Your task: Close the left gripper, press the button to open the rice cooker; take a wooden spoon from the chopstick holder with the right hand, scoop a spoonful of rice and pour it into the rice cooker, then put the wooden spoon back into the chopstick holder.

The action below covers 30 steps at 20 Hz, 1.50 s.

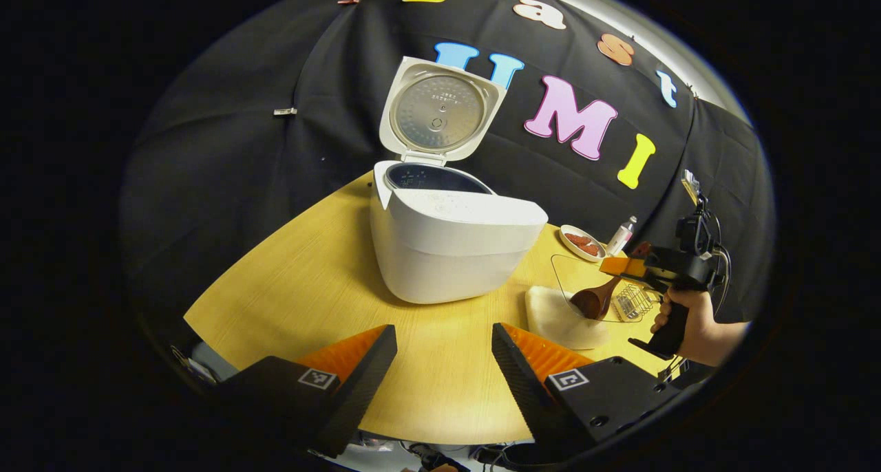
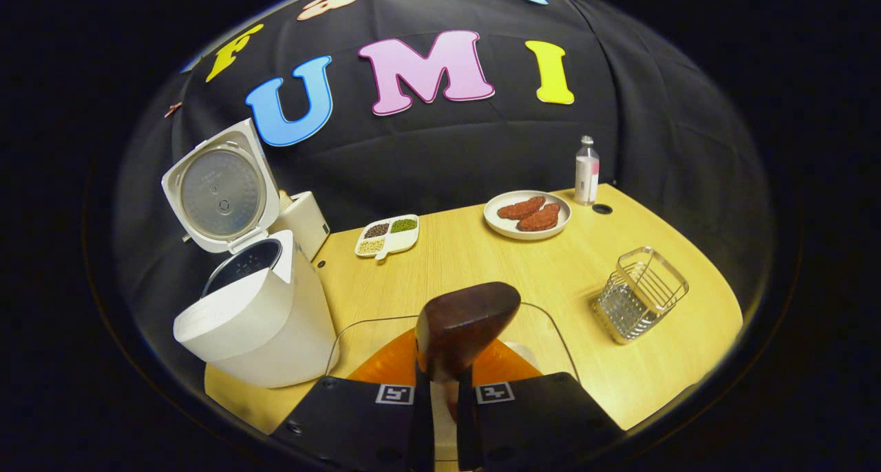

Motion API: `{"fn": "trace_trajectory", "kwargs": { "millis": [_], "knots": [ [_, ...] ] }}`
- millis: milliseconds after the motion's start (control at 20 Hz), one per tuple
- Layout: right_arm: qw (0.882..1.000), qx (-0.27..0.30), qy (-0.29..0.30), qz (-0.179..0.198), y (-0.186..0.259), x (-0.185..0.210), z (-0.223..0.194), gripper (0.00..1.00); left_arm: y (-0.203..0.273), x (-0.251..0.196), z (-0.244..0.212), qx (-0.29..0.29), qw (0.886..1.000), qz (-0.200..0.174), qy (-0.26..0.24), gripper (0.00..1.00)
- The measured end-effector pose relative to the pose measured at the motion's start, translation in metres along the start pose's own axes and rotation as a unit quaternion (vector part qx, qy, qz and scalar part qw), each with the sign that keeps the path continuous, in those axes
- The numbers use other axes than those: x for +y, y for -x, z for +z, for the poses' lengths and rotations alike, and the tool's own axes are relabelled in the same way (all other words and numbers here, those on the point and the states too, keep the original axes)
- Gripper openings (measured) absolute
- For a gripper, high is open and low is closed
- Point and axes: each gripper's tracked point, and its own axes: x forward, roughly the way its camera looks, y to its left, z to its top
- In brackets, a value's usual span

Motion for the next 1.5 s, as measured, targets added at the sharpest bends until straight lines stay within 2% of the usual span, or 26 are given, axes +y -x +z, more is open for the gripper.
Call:
{"fn": "trace_trajectory", "kwargs": {
  "millis": [250, 450, 600, 850, 1200, 1500],
  "knots": [
    [0.994, 0.055, -0.081, 0.04, 0.007, 0.036, -0.018, 0.18, 0.002, 0.003, -0.001, 0.0, 1.0, -0.001, 0.005, 0.96],
    [0.987, 0.084, -0.132, 0.04, 0.007, 0.037, -0.022, 0.18, 0.005, 0.005, -0.002, -0.002, 1.0, 0.001, 0.008, 0.96],
    [0.975, 0.105, -0.193, 0.037, 0.008, 0.027, -0.022, 0.17, 0.009, 0.007, -0.004, -0.003, 1.0, 0.005, 0.012, 0.96],
    [0.947, 0.125, -0.294, 0.031, 0.015, -0.002, -0.023, 0.17, 0.015, 0.009, -0.002, -0.007, 1.0, 0.009, 0.009, 0.96],
    [0.925, 0.106, -0.364, 0.017, 0.027, -0.038, 0.002, 0.18, 0.017, 0.005, -0.002, -0.004, 1.0, 0.004, 0.016, 0.96],
    [0.909, 0.091, -0.407, 0.017, 0.042, -0.058, 0.029, 0.17, 0.016, -0.012, 0.003, -0.007, 1.0, -0.01, -0.008, 0.96]
  ]
}}
